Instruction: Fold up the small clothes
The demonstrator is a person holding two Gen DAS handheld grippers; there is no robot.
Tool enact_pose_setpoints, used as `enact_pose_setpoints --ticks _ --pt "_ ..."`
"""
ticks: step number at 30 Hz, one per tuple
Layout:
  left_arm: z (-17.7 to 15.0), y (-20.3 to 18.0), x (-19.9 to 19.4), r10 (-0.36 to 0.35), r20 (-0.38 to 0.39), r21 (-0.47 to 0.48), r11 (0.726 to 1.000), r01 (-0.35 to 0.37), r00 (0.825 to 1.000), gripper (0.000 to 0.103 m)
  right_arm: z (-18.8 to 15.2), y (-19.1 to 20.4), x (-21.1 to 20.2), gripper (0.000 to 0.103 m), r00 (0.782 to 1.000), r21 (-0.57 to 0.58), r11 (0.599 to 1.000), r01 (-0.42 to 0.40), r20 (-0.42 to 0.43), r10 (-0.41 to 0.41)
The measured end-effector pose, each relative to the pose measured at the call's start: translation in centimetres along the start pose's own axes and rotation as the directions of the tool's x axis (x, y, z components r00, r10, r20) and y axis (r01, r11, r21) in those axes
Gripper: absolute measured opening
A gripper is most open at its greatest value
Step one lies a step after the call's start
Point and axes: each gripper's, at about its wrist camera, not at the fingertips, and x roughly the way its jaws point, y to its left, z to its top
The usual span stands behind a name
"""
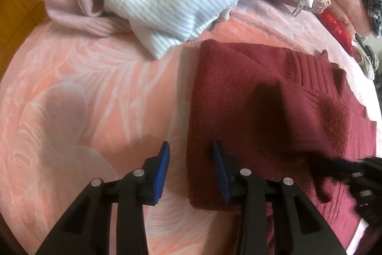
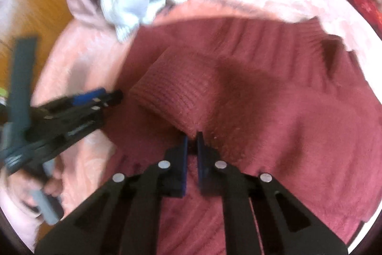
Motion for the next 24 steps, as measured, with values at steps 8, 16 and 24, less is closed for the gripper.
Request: enact_pose_setpoints --ticks 8,16,24 --pt "-0.8 -0.4 -0.4 0.005 0.017 0.004 1.000 -0.005 1.000 0.038 -5.5 -10.5 -7.8 0.045 0.990 0.227 0.970 -0.086 0.126 0.058" --pt "-1.9 -1.2 -2.5 0.013 0.056 0.003 1.000 -0.013 0.998 0.038 -10.3 -19.1 -7.1 0.070 0.975 0.428 0.879 -0.210 0.160 0.155" --pt "-2.1 -2.1 -3.9 0.022 0.072 0.027 0.999 -0.024 0.997 0.039 -9.1 -19.4 -5.2 0.060 0.979 0.443 0.875 -0.197 0.130 0.155"
